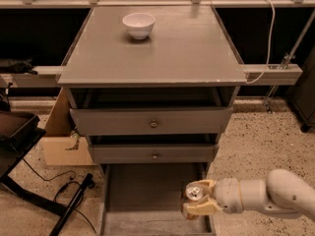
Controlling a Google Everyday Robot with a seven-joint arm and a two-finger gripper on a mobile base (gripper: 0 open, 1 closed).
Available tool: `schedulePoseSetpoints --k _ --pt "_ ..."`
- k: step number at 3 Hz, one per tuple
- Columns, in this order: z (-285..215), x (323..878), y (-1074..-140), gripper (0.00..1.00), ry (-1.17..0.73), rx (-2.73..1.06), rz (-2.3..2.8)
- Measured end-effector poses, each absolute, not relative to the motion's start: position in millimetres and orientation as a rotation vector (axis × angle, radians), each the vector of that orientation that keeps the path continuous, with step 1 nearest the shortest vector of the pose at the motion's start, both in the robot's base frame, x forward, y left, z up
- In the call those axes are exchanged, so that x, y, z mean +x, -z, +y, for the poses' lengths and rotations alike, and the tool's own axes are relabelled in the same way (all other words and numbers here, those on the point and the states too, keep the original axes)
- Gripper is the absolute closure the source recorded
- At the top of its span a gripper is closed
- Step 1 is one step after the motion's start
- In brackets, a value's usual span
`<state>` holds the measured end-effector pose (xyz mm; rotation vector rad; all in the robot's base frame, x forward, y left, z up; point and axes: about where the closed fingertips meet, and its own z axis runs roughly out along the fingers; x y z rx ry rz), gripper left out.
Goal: Pick orange can from bottom drawer and place on counter
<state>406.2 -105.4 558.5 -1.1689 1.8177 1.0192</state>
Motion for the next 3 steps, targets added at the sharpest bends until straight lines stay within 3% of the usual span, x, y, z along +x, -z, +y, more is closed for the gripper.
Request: schedulePoseSetpoints --k 2,3 --pt "-98.0 442.1 -726.8 1.00 -0.845 -0.987 1.894" --pt "-109.8 450.7 -746.4 1.00 -0.816 -0.941 1.891"
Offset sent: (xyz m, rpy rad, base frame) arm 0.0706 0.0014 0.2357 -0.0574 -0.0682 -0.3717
